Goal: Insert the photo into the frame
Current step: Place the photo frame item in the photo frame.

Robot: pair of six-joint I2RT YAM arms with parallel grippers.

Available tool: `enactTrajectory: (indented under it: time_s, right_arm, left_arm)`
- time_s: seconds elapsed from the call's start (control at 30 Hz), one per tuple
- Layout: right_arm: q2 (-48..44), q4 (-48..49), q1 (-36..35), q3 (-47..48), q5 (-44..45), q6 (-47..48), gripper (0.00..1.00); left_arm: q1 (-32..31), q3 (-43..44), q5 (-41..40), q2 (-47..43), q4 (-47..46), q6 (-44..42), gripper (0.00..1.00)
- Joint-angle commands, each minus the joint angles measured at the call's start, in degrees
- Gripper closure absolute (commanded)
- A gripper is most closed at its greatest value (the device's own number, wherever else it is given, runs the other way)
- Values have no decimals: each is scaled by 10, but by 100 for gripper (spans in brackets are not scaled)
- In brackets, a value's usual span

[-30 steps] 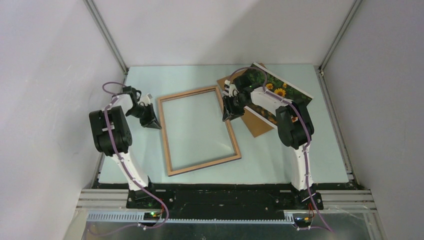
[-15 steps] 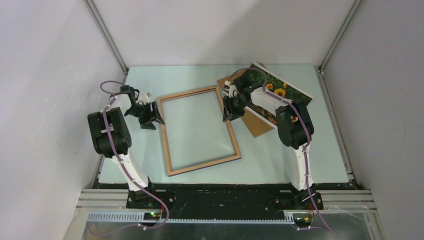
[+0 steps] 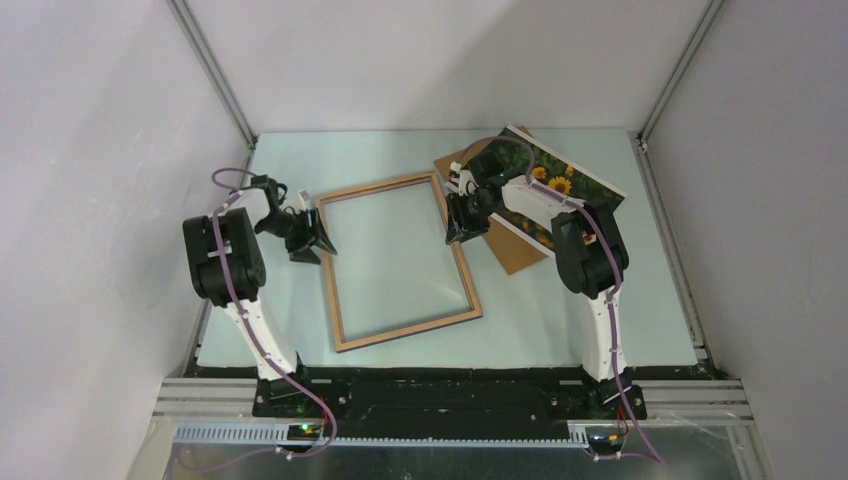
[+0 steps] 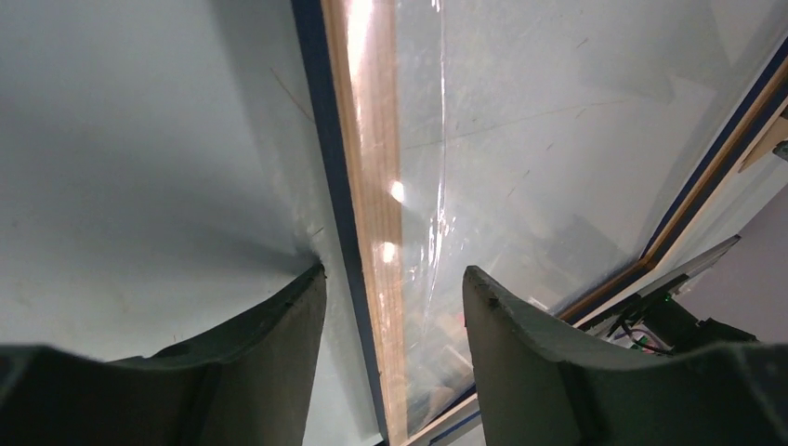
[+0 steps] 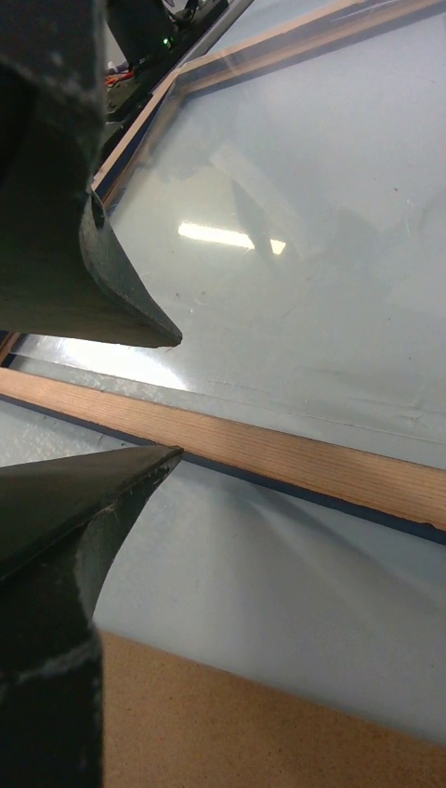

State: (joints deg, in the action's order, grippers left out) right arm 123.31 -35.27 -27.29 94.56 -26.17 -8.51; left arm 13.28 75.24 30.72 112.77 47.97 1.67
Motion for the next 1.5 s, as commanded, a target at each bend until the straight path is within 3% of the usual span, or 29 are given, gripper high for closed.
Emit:
enactTrajectory:
  time_s: [0.0, 0.23, 0.47, 0.9, 1.07, 1.47]
  right_arm:
    - [-29, 4, -1, -7, -4, 1, 52]
    - [-32, 8, 0, -15, -4, 0, 53]
    - [-31, 11, 0, -17, -6, -2, 53]
    - [-27, 13, -2, -20, -8, -2, 53]
    - [-28, 13, -2, -20, -6, -1, 53]
    - [-36, 13, 0, -21, -5, 2, 53]
  left_arm:
    - [-8, 22, 19, 15, -9, 5, 42]
    - [-6, 16, 26, 23, -15, -7, 70]
    - [11, 13, 30, 13, -15, -13, 84]
    - [36, 3, 49, -5, -15, -40, 91]
    - [38, -1, 66, -10, -14, -47, 99]
    - [60, -17, 127, -64, 2, -46, 100]
